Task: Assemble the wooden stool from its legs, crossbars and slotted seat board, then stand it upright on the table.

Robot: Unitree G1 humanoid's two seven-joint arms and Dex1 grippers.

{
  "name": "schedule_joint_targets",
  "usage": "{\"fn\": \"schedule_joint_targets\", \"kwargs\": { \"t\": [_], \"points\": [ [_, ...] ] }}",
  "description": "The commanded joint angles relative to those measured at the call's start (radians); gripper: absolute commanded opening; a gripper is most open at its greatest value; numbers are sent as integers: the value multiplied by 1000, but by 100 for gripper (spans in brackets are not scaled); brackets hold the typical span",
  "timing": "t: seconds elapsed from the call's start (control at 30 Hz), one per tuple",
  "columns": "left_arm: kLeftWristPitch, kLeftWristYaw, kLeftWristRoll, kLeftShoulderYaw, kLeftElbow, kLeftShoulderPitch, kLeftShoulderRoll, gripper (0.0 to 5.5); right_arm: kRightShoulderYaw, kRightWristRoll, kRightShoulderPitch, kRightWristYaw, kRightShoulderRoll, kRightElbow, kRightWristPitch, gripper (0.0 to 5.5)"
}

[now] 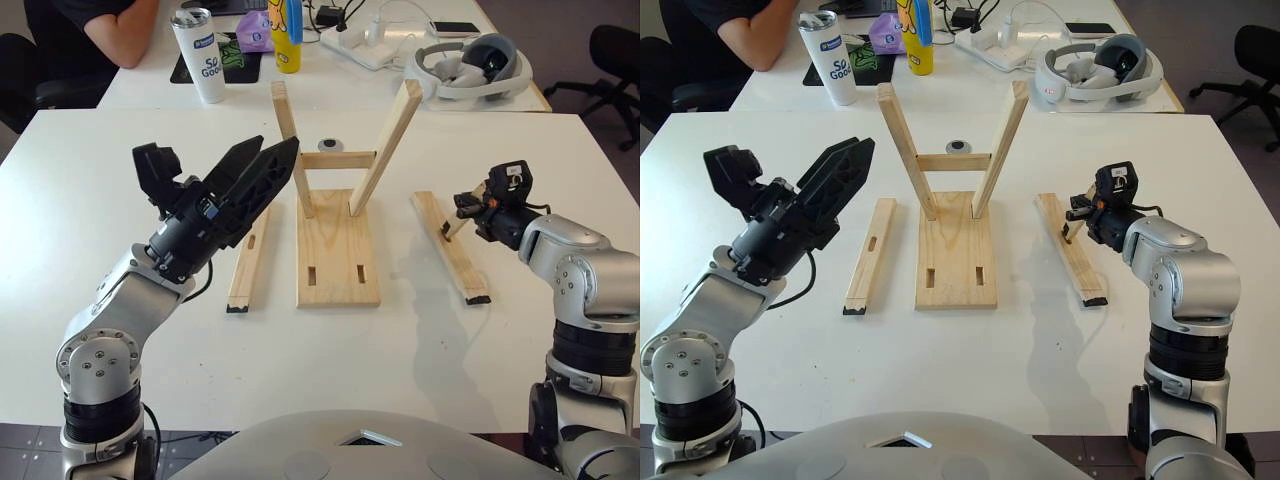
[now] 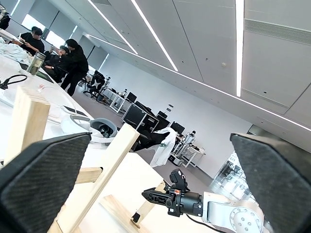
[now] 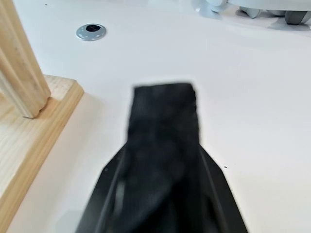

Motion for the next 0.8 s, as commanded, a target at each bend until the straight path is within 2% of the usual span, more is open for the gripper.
{"fn": "schedule_joint_targets", "kwargs": {
  "t": [0.03,0.43,0.8],
  "points": [
    [-17,-41,27,8,-19,58,-1,532,7,16,-25,16,-20,0,31,40],
    [-25,-133,56,19,13,103,9,532,-6,0,46,-1,-24,15,-5,40],
    [1,48,2,-33,-25,-44,-3,532,-108,31,18,-74,63,-32,3,40]
  ]
}}
